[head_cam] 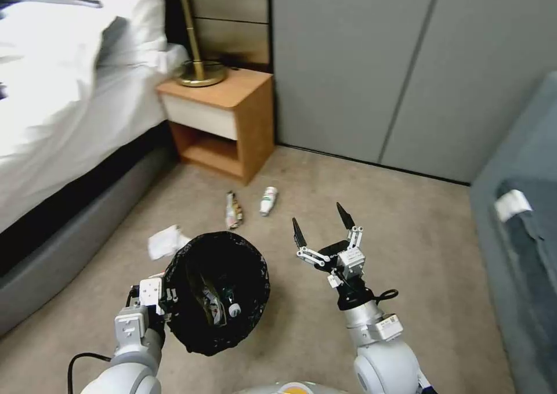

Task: Pick up the trash bin, then pick up the garbage from the floor and place it into the trash bin.

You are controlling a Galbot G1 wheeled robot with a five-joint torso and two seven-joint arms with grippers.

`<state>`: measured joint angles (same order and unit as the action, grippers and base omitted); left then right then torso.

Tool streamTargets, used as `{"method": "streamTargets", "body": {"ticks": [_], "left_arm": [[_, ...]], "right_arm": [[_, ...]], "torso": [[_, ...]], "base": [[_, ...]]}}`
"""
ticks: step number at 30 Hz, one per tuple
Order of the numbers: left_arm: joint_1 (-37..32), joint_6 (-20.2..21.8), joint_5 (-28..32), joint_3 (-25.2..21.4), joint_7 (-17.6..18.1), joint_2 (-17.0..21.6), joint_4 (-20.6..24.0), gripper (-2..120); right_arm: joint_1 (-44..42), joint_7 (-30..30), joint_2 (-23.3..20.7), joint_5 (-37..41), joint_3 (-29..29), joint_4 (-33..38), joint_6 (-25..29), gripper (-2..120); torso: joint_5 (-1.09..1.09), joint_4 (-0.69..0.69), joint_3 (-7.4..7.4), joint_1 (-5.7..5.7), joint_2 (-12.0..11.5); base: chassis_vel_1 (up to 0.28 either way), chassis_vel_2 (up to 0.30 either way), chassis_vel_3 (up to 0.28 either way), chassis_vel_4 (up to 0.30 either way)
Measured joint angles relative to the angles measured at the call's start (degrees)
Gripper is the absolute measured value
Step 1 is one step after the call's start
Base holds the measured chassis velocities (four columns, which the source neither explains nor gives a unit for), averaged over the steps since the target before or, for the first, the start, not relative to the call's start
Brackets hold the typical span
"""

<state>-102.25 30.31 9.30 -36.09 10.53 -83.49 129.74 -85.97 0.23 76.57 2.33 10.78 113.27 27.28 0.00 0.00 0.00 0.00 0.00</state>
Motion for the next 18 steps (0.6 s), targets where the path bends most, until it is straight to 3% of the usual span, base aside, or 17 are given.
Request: {"method": "streamTargets", "body": {"ticks": [11, 18], "left_arm": [[-0.1, -0.2, 0.0, -0.1, 0.0, 0.0, -0.2, 0], [-0.2, -0.4, -0.2, 0.1, 0.0, 0.0, -0.3, 0]], "right_arm": [[0.0, 0.0, 0.0, -0.4, -0.1, -0.3, -0.3, 100], [0.0, 0.1, 0.0, -0.5, 0.3, -0.3, -0.6, 100]], "torso": [[0.00, 0.02, 0.00, 0.00, 0.0], [0.00, -0.02, 0.00, 0.00, 0.0]], "base": [[0.113, 0.117, 0.111, 0.113], [0.010, 0.012, 0.006, 0.007]]}}
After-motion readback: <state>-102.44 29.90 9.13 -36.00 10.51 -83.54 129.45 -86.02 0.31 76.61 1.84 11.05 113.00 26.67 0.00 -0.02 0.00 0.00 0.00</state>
